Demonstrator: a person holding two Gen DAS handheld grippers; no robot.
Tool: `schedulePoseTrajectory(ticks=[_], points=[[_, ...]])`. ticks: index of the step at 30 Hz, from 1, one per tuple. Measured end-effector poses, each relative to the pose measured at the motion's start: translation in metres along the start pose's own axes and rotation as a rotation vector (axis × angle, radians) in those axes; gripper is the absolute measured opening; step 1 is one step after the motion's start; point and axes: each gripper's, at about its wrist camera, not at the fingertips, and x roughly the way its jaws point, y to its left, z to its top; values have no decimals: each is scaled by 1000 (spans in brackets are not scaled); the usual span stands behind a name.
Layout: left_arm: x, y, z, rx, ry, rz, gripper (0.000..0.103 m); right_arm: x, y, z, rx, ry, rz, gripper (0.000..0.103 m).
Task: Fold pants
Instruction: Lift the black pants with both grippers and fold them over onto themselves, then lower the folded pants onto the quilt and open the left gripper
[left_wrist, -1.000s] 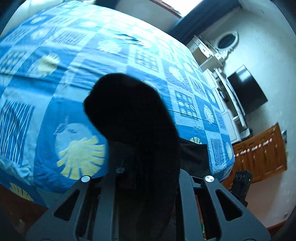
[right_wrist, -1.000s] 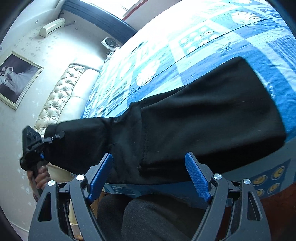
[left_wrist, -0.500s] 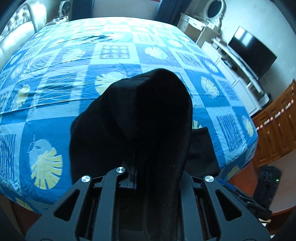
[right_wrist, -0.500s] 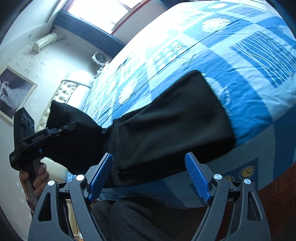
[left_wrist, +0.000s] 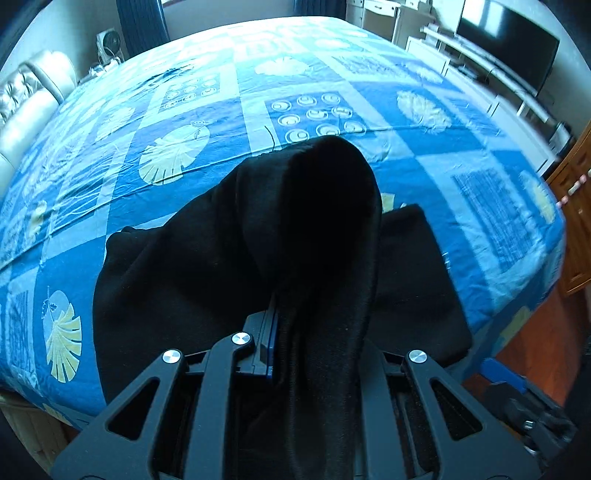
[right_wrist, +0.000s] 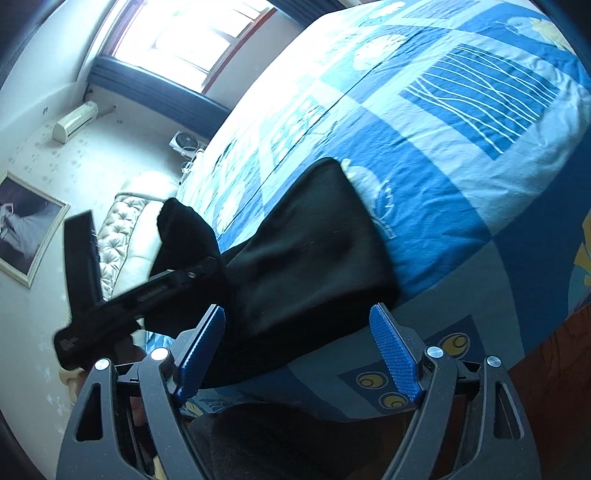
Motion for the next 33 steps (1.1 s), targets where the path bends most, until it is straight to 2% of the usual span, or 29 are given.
schedulePoseTrajectory(ticks=[16, 28, 31, 33], points=[[26, -42, -11, 82, -10, 176, 14, -18, -35, -5, 85, -15, 20, 80], [37, -60, -17, 152, -16, 256, 16, -22, -40, -6, 98, -22, 16, 80], [37, -64, -18, 175, -22, 249, 27, -22, -38, -5, 99, -26, 12, 80], [36, -69, -20, 189, -31, 241, 39, -23, -38, -5, 98, -29, 6, 80]])
